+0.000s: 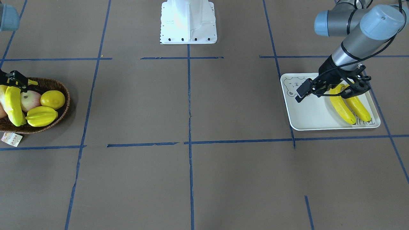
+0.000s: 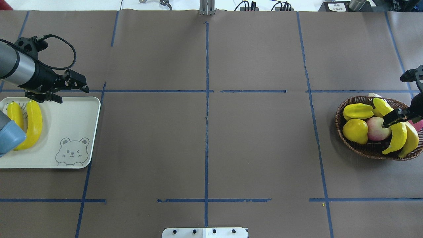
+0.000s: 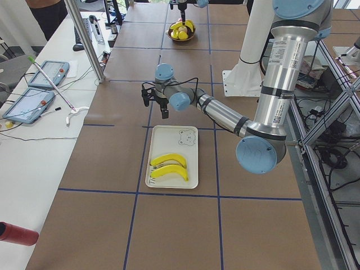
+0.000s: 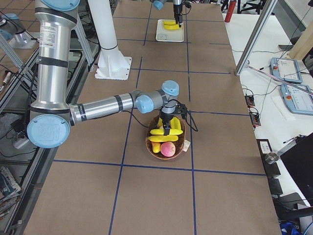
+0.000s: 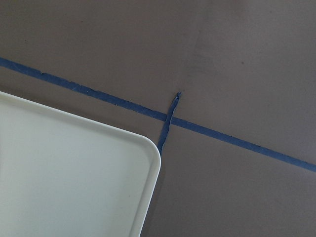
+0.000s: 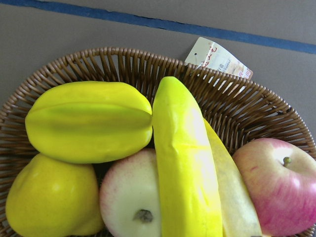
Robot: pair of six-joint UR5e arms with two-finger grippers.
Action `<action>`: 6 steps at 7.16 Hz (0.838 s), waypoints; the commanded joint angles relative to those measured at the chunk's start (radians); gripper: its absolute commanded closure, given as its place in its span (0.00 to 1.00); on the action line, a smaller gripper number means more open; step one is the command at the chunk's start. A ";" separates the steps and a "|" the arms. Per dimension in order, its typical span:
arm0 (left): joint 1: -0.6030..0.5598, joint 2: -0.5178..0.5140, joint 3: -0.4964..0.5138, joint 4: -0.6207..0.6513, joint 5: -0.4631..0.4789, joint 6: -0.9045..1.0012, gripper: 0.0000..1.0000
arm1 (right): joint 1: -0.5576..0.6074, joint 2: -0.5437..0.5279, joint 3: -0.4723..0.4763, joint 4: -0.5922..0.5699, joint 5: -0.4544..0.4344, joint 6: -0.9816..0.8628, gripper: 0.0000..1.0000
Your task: Transfer all bananas from basket to plate
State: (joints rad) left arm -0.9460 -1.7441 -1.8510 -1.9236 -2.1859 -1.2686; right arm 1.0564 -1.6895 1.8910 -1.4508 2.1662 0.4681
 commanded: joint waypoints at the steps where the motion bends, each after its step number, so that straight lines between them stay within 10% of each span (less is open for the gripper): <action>1: 0.001 0.000 0.001 0.000 0.000 0.000 0.00 | -0.006 -0.021 -0.001 0.001 0.000 0.000 0.05; 6: 0.001 0.002 -0.001 0.000 0.000 0.000 0.00 | -0.026 -0.029 0.000 0.004 0.000 -0.005 0.45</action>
State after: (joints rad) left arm -0.9451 -1.7428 -1.8515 -1.9236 -2.1859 -1.2686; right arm 1.0327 -1.7196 1.8911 -1.4466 2.1656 0.4633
